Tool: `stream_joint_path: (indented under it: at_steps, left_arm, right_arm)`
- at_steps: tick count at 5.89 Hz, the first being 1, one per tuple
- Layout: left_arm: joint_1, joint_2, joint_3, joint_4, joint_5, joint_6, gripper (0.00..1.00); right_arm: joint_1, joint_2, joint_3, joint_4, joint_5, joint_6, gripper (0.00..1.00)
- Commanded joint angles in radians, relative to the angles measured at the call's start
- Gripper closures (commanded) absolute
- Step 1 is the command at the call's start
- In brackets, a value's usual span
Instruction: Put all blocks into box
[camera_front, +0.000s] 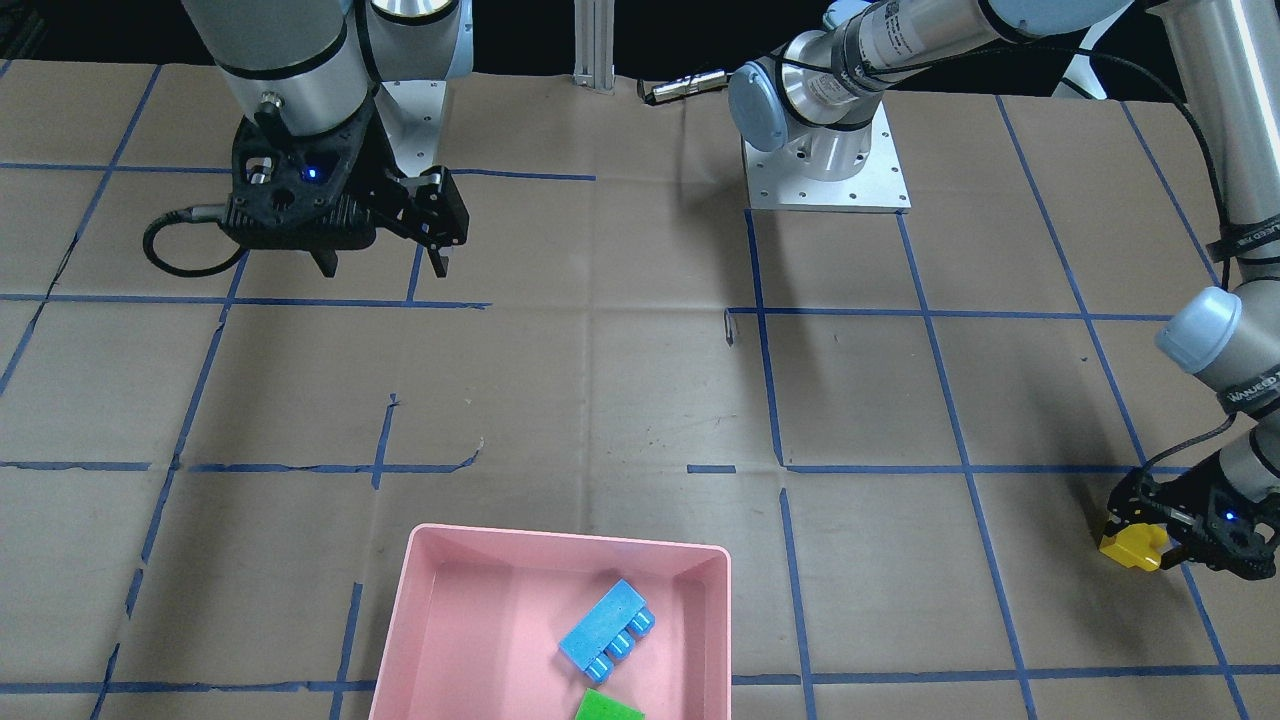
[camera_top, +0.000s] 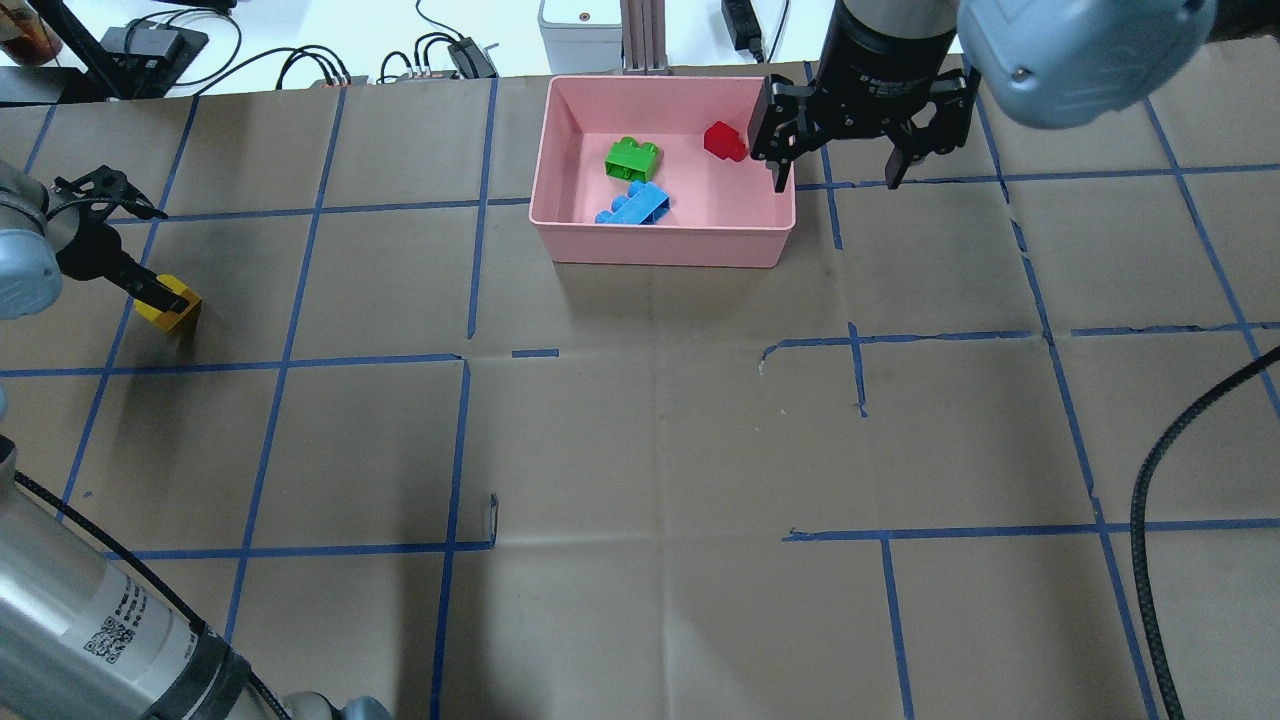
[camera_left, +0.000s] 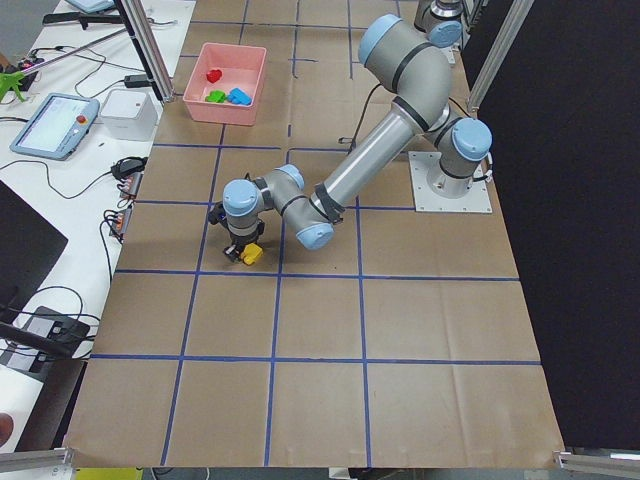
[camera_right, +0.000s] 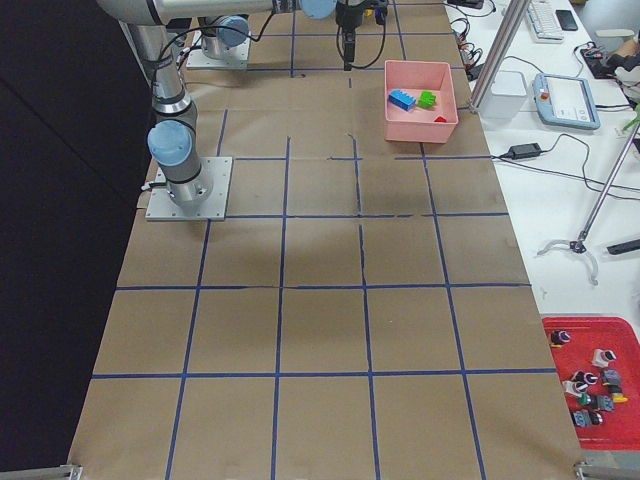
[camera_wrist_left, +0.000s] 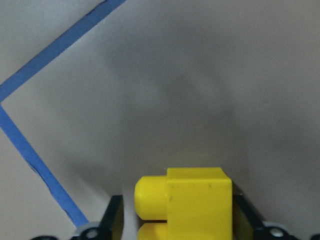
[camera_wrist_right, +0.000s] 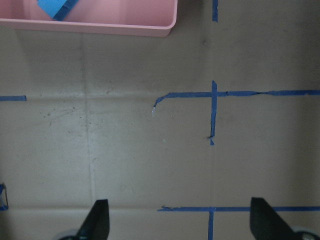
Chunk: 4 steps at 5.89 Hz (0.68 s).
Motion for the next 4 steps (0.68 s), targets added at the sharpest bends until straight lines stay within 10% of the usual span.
stream_joint_path:
  at_steps: [1, 4]
  left_arm:
    - [0.001, -0.006, 0.002, 0.001, 0.000, 0.003, 0.52]
    - [-0.015, 0.028, 0.078, -0.063, 0.015, -0.023, 0.94]
  right_arm:
    - [-0.028, -0.101, 0.074, 0.012, -0.009, -0.001, 0.00]
    - [-0.079, -0.103, 0.077, 0.015, 0.000, -0.012, 0.00]
